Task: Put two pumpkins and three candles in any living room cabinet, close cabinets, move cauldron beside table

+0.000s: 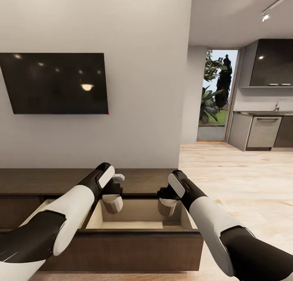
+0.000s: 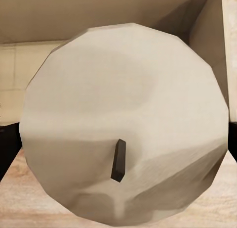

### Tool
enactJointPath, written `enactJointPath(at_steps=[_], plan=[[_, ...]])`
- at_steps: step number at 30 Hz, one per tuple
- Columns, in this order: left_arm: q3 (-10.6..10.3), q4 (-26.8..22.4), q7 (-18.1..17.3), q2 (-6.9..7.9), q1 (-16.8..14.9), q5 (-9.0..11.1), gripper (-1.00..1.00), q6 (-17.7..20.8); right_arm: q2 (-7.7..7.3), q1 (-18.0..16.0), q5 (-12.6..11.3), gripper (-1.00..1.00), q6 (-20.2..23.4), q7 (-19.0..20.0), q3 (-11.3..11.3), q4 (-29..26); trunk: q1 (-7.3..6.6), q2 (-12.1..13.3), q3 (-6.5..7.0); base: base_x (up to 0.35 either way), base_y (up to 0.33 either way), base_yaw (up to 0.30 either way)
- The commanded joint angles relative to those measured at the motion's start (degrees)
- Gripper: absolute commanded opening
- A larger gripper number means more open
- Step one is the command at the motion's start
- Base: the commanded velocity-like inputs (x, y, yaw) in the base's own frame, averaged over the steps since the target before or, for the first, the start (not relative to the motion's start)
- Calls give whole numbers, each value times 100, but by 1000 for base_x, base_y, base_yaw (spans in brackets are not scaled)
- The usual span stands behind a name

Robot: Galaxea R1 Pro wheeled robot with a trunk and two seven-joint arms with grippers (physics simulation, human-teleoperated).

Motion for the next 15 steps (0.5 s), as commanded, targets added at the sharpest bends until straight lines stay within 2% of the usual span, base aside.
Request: enactJointPath(at_steps=[1, 11, 15], plan=[[-45, -4, 38, 4, -4, 60, -100, 13, 0, -2, -53, -100, 10, -59, 16, -5, -1, -3, -7, 38, 10, 0], [-48, 3, 7, 4, -4, 60, -100, 5, 0, -2, -53, -100, 10, -58, 16, -5, -1, -3, -7, 83, 34, 0], [-65, 9, 1, 0, -5, 60, -100, 9, 0, -2, -54, -100, 10, -58, 16, -5, -1, -3, -7, 193, 4, 0]])
